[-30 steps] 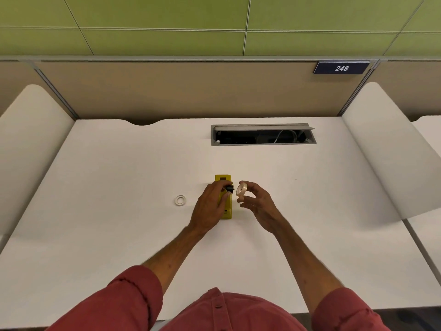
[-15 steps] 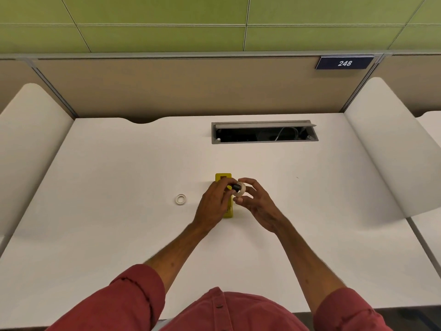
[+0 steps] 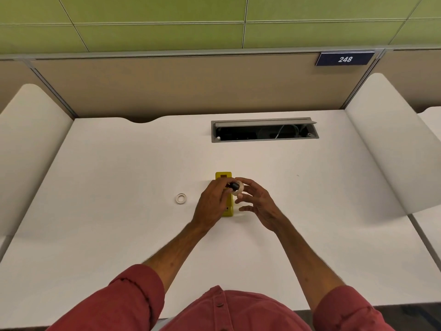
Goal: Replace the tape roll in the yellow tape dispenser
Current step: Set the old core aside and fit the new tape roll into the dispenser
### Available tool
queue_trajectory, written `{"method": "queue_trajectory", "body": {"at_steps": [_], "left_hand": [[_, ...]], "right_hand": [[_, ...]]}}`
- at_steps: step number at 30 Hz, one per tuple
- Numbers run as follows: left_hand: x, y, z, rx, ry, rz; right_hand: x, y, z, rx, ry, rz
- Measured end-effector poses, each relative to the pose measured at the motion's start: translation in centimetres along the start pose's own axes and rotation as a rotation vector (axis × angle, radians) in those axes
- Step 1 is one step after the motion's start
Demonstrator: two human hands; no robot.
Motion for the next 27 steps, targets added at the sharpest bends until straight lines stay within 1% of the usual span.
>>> {"method": "queue_trajectory", "body": {"at_steps": [6,10,14,18,22,27], "left_hand": [[0.0,0.2,-0.4,-0.039,0.027,0.006],[-0.1,0.3,-0.4,-0.074,0.061,0.055],[-0.3,0.2,0.0,-0.052,0.084,0.083],[-0.4,-0.2,0.1,-0.053,0.113,0.074],[-0.6,-0.2,0.3,-0.003,0.104,0.082],[-0.3,-0.4,1.1,0.115,0.043,0.053]], "right_hand": [[0.3,0.0,-0.2,0.003,-0.017,-0.007],[0.5,0.0,-0.2,0.011,-0.051,-0.01],[0.5,0.0,-0.1,0.041,-0.094,-0.016],[0.4,0.0,-0.3,0.055,-0.121,-0.017],[0.3,0.1,-0.2,0.075,-0.146,-0.035],[-0.3,0.7,1.0,0.196,-0.366,-0.057]]}}
Point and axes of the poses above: each hand's wrist, its own y-axis towards the middle knuckle, its own x-axis out of the back of the hand, z = x × y, the point moved 7 cm from there along y, towards the middle knuckle, and after that the axes turned 14 degrees about -z, right-handed, at the moved point
